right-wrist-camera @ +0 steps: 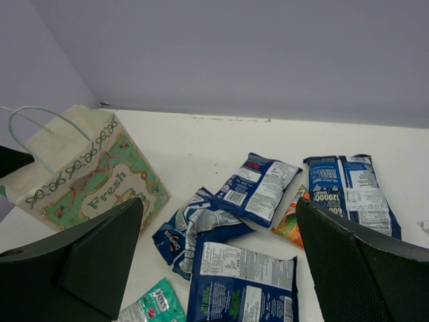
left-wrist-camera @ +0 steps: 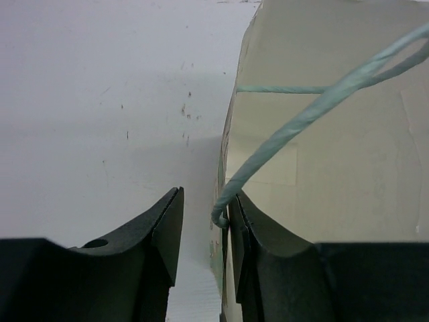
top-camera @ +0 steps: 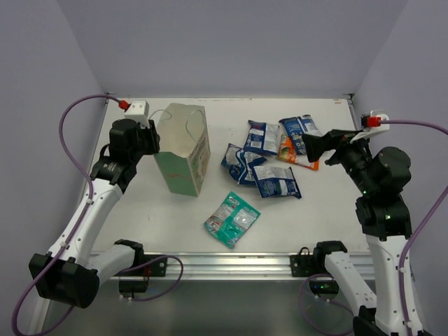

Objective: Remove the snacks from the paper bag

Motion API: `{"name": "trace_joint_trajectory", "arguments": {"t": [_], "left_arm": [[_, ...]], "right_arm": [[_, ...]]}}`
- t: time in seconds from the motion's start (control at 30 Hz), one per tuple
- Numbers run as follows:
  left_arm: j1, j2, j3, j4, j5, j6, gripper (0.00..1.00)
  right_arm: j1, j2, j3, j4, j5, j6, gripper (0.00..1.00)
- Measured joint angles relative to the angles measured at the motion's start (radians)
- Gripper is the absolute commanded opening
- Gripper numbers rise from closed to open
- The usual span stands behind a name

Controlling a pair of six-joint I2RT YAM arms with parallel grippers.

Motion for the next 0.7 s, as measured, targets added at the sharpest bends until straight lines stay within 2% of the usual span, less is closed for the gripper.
{"name": "trace_joint_trajectory", "arguments": {"t": [0.13,0.17,0.27,0.63,0.7], "left_arm": [[0.000,-0.015,0.001,-0.020,-0.008,0.019,0.51],[0.000,-0.018,0.005,-0.029,-0.008,0.024,0.58],[0.000,-0.020,0.033,-0.057,-0.006,0.043,0.69],[0.003,-0.060,0.201,-0.175,0.054,0.133,1.00],[0.003,-0.066,0.228,-0.201,0.095,0.154,1.00]], "right_arm": [[0.006,0.019,0.045,-0.006,-0.002,0.000,0.99],[0.007,0.021,0.050,-0.006,-0.002,0.000,0.99],[0.014,0.024,0.067,-0.017,0.000,-0.002,0.99],[0.035,0.069,0.129,-0.051,0.005,-0.016,0.99],[0.035,0.079,0.151,-0.061,0.010,-0.017,0.99]]}}
